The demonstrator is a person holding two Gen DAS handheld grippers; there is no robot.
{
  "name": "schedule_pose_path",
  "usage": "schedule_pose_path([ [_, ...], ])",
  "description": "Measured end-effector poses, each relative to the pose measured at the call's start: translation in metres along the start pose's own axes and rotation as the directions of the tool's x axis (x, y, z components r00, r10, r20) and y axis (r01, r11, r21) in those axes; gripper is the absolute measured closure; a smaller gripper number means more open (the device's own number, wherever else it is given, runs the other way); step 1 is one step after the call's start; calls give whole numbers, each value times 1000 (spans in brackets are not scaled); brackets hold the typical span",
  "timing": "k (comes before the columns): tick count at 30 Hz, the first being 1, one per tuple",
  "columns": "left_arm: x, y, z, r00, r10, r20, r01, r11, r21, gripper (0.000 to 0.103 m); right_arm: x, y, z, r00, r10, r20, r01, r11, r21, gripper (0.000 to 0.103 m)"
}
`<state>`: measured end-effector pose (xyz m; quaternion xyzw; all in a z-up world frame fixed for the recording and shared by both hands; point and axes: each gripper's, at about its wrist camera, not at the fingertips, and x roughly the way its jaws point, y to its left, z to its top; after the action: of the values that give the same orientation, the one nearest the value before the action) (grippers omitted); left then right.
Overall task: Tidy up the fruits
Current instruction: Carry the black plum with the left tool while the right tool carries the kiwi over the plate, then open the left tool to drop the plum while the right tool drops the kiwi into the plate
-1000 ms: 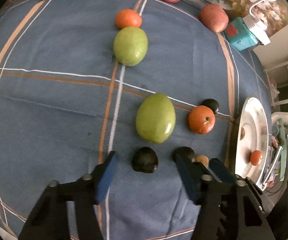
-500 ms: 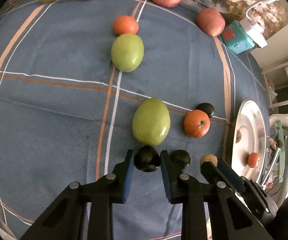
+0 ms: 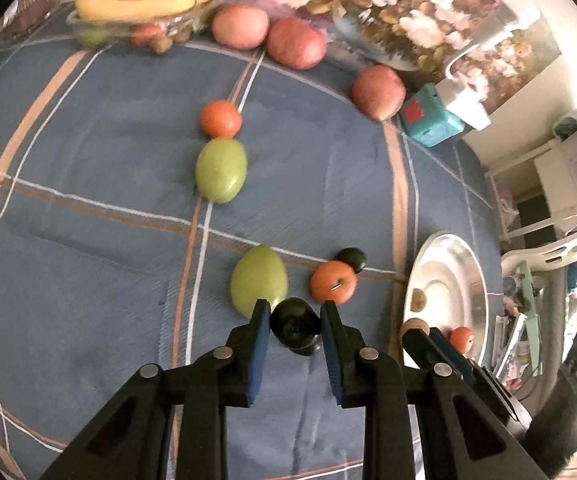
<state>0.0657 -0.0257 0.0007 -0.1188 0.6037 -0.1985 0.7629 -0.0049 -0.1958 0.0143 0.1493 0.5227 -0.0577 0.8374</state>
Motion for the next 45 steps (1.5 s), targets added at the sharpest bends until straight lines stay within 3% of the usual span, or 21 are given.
schedule_pose_path([
  [8,10,-43,-6,999,-50,-16,51,994,100,76,-11,-57,-4,993,-117,16,113,982,150,78],
  [14,22,-91,-28,992,-111,-62,123,964,237,76,-17,-108,-14,982,-187,0,180,942,284,78],
  [20,39,-129,-47,989,-127,-76,146,920,364,76,-24,-127,-19,981,-193,10,178,925,335,78],
  [28,51,-143,-55,992,-112,-61,128,897,423,71,-24,-136,-23,983,-185,5,171,918,358,77],
  [32,51,-139,-52,993,-105,-47,116,904,411,51,-23,-137,-22,984,-177,10,161,916,369,77],
  [37,49,-132,-48,993,-108,-44,116,917,382,43,-25,-141,-22,983,-185,18,164,911,379,75],
  [39,48,-126,-45,996,-80,-34,87,928,363,34,-25,-140,-21,983,-184,19,164,912,376,71],
  [40,48,-122,-43,998,-63,-27,69,934,350,32,-25,-140,-21,982,-185,19,165,912,375,64],
  [45,45,-87,-26,996,87,3,-85,970,228,31,-22,-138,-21,984,-180,16,162,916,367,53],
])
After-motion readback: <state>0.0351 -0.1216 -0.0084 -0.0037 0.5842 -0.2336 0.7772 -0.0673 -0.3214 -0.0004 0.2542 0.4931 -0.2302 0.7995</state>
